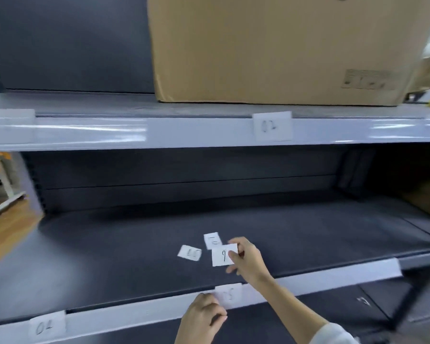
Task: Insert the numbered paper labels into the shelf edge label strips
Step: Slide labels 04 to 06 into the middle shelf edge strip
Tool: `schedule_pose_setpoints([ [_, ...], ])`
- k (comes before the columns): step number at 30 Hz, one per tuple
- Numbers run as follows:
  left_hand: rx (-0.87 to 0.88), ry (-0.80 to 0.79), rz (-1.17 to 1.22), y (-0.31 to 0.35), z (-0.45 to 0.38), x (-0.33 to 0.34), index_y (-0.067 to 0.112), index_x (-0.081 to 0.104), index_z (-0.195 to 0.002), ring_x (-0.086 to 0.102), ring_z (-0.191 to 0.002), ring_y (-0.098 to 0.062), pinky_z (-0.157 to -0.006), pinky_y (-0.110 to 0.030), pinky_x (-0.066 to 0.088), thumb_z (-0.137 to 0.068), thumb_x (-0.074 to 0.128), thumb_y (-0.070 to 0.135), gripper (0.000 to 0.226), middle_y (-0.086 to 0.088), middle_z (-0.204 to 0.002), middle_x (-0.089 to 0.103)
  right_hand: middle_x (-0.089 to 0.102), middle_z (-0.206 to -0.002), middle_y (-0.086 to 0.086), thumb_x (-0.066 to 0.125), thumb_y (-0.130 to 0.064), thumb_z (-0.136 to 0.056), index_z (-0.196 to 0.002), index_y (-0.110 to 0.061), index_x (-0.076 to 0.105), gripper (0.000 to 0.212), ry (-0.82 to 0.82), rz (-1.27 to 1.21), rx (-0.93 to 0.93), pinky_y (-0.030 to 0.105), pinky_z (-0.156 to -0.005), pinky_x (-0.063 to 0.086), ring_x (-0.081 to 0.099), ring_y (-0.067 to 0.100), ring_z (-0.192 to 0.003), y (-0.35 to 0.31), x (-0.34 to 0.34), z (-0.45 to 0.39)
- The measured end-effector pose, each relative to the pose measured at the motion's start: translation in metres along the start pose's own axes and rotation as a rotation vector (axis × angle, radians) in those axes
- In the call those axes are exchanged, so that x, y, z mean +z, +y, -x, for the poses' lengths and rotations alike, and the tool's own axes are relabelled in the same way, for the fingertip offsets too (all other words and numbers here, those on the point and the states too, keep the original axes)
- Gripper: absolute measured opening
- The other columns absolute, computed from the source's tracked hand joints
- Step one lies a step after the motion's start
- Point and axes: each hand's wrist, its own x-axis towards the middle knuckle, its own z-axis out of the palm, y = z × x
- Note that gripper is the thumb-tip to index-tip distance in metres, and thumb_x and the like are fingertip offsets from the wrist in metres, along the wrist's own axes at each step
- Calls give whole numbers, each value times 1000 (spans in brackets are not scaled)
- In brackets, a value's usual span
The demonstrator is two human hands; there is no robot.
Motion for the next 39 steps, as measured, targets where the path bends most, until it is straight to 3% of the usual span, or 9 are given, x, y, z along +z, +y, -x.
schedule_pose_setpoints([
  [6,115,26,57,71,-46,56,29,63,-48,44,-68,3,-60,-7,45,-57,61,37,12,14,-78,43,53,-75,2,53,5,-80,-101,-16,47,30,219,-76,90,27,-63,48,60,3,-47,50,-107,18],
  [8,88,11,60,101,-60,78,29,64,-47,44,-69,3,-53,-5,45,-47,72,32,9,14,-78,42,58,-66,2,53,2,-79,-82,-5,55,8,229,-24,113,31,-62,42,57,18,-58,70,-145,25],
  [12,8,-68,60,155,-87,128,30,65,-53,43,-70,4,-56,-1,39,-38,91,22,31,16,-73,46,53,-72,23,52,-1,-81,-84,18,56,20,207,14,114,28,-60,26,40,17,-68,114,-225,37],
  [17,-55,-65,71,204,-118,164,28,65,-58,43,-71,3,-63,-2,35,-49,89,13,30,16,-64,52,56,-77,4,40,-6,-95,-95,-14,55,17,129,-38,106,15,-46,39,53,10,-54,145,-300,44],
  [22,-52,-92,22,221,-145,177,28,62,-56,40,-69,0,-57,-1,30,-47,89,13,32,17,-60,53,59,-93,14,28,-8,-95,-103,-22,37,18,110,169,107,18,-35,32,65,25,-52,172,-337,24],
  [26,-21,-82,12,213,-166,191,26,61,-60,38,-69,0,-62,-5,32,-50,87,10,32,15,-69,48,57,-89,8,42,-1,-89,-97,-18,36,19,142,281,89,17,-37,39,64,10,-44,174,-359,6],
  [30,39,-108,-64,210,-184,200,31,65,-60,34,-68,-1,-63,-11,35,-39,89,16,36,17,-65,48,63,-72,4,64,-6,-81,-68,-22,51,24,174,336,33,19,-53,40,60,21,-61,169,-379,-14],
  [33,77,-132,-149,208,-185,205,34,67,-62,33,-69,-1,-62,-11,35,-41,88,27,31,17,-64,50,71,-76,9,59,-9,-86,-89,-11,72,13,112,337,-37,20,-62,40,64,28,-73,168,-389,-27],
  [39,72,-111,-203,215,-184,205,29,64,-57,31,-68,-2,-54,-5,31,-50,87,25,25,15,-63,51,67,-110,16,44,-6,-92,-112,-8,65,29,-99,462,-96,29,-78,46,61,31,-101,166,-384,-44],
])
